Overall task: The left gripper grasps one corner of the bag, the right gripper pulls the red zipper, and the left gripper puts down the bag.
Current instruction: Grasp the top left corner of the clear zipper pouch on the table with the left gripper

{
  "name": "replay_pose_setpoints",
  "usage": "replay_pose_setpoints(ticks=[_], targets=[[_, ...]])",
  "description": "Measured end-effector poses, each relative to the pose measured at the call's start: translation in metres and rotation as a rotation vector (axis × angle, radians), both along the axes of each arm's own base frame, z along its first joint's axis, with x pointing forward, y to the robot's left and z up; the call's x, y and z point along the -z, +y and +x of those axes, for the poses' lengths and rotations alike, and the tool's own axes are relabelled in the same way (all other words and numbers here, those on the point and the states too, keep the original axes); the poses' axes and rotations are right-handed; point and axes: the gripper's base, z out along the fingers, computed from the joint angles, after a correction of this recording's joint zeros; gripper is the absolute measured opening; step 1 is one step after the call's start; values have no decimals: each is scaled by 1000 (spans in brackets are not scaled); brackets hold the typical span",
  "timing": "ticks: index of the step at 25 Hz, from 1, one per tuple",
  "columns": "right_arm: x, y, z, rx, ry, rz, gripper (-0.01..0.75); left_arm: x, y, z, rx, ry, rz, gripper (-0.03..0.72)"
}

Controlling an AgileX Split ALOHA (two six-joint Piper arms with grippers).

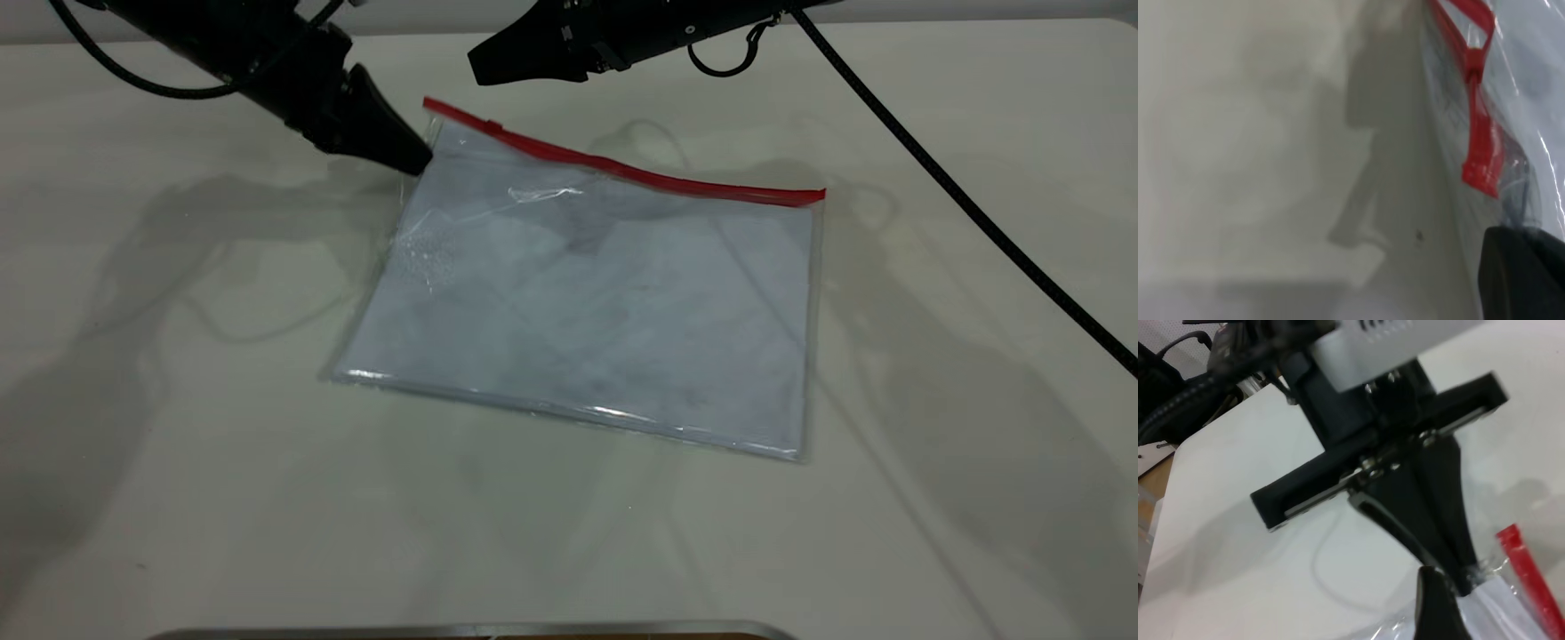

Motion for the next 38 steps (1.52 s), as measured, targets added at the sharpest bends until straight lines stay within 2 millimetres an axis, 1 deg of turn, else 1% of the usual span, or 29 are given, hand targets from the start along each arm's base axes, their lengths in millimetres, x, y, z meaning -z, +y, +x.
replay_pose_setpoints(ticks=[5, 7, 8, 10, 11, 16, 17, 19, 20, 22, 29, 33, 35, 38], targets=[[0, 0, 0, 0, 1, 1, 497, 5, 0, -1, -96, 101, -6, 14], [0, 0, 0, 0, 1, 2, 497, 5, 0, -1, -120, 120, -5, 38], [0, 0, 0, 0, 2, 2, 497, 5, 0, 0, -132, 126, -4, 62], [0, 0, 0, 0, 3, 2, 497, 6, 1, 1, -155, 134, 0, 126], [0, 0, 0, 0, 3, 2, 497, 6, 1, 1, -167, 139, 2, 174], [0, 0, 0, -3, 5, 4, 497, 8, 3, 4, -240, 159, 15, 450], [0, 0, 0, -3, 5, 4, 497, 9, 3, 4, -256, 164, 17, 496], [-1, 0, -1, -6, 11, 8, 497, 10, 3, 5, -271, 170, 19, 557], [-1, 0, -1, -8, 14, 9, 497, 10, 3, 5, -273, 171, 20, 574], [-1, 0, -1, -10, 14, 11, 497, 10, 4, 5, -276, 172, 20, 583], [-1, 0, -1, -10, 14, 11, 497, 9, 10, 7, -336, 208, -6, 575], [-1, 0, -1, -10, 18, 11, 497, 9, 9, 6, -346, 235, -15, 575], [-1, 0, -1, -9, 21, 12, 497, 11, 8, 5, -350, 252, -26, 575], [-1, 0, -1, -9, 23, 13, 497, 22, 5, 2, -354, 279, -32, 575]])
